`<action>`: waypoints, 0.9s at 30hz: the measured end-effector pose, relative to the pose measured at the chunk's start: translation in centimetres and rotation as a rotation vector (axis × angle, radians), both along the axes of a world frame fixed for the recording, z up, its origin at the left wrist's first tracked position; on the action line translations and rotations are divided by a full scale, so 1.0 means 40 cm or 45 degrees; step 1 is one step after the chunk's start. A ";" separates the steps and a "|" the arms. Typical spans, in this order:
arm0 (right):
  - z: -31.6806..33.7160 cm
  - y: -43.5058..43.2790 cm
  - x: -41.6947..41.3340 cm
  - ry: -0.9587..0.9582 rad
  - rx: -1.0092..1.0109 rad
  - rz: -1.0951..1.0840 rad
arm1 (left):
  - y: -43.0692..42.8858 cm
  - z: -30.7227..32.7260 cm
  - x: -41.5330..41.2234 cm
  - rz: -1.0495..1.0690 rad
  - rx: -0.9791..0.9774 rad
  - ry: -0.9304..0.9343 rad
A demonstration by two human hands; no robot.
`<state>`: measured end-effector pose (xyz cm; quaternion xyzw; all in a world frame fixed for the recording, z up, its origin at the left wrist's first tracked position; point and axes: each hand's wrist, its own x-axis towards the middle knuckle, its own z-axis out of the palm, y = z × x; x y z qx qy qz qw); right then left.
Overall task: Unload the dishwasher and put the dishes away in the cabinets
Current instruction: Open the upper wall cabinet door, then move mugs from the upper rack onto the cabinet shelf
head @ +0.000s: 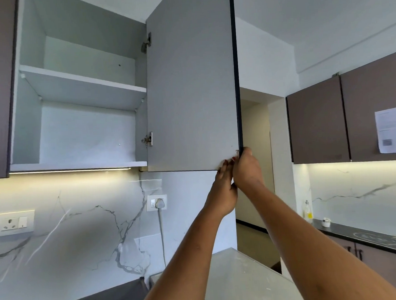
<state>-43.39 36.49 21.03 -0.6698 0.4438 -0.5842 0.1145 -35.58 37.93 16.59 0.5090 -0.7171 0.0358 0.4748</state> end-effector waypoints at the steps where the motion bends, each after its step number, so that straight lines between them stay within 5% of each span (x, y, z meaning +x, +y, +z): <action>1: -0.012 -0.005 0.002 -0.008 -0.020 0.000 | -0.009 -0.012 -0.002 -0.001 -0.040 0.013; 6: -0.115 -0.045 0.002 0.112 -0.134 -0.165 | -0.054 -0.106 -0.006 -0.008 -0.189 0.039; 11: -0.288 -0.114 -0.011 0.395 -0.135 -0.315 | -0.089 -0.279 -0.014 -0.077 -0.063 0.078; 17: -0.589 -0.150 -0.073 0.621 0.281 -0.346 | -0.155 -0.615 0.011 -0.208 0.319 0.028; 27: -1.089 -0.089 -0.279 0.539 0.966 -0.489 | -0.084 -1.023 -0.018 -0.376 1.020 0.126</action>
